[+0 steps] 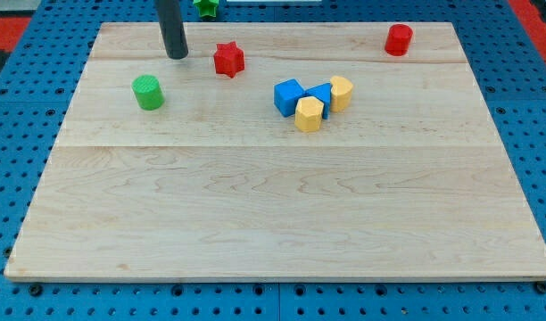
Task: Push the red star into the red circle
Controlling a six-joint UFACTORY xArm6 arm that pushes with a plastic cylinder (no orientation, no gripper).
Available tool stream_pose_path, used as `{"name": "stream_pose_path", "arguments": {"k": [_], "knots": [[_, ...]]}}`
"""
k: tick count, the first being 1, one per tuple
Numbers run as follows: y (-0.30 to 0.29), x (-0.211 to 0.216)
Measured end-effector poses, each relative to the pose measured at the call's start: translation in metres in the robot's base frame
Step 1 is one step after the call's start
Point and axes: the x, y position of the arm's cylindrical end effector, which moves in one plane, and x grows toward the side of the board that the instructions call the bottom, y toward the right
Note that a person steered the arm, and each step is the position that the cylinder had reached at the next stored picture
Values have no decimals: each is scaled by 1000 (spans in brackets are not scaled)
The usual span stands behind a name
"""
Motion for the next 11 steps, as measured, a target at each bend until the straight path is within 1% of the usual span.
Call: {"name": "stream_pose_path", "arguments": {"k": [2, 3, 4, 5, 6, 7, 8, 9, 10, 11], "knots": [[136, -6], [188, -14], [189, -22], [177, -25], [128, -4], [148, 19], [207, 17], [279, -6], [298, -22], [242, -14]]}}
